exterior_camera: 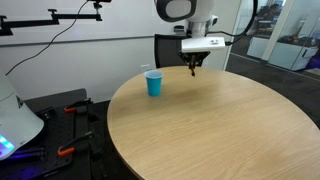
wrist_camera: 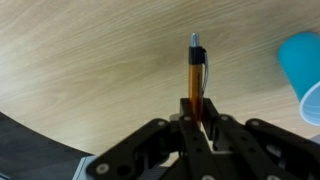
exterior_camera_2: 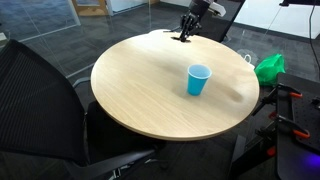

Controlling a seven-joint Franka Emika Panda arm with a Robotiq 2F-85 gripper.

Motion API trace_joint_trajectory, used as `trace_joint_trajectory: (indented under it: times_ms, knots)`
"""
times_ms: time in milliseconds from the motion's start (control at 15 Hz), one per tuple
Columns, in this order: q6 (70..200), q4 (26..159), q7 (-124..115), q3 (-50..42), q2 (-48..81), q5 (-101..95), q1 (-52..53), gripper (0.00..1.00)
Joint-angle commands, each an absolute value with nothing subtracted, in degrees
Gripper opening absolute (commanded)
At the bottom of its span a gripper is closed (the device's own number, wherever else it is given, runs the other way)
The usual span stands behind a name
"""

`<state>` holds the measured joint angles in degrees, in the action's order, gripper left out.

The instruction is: Put the pen in the cup

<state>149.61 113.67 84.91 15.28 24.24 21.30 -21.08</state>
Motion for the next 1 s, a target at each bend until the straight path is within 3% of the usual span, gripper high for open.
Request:
trace_joint_trajectory:
  times_ms: [0,933]
  knots:
    - [145.95,113.84,93.35,16.84,21.52,29.05,-22.60,0.04]
    - [129.55,110.85,111.45,9.06,18.23,46.24,-16.20,0.04]
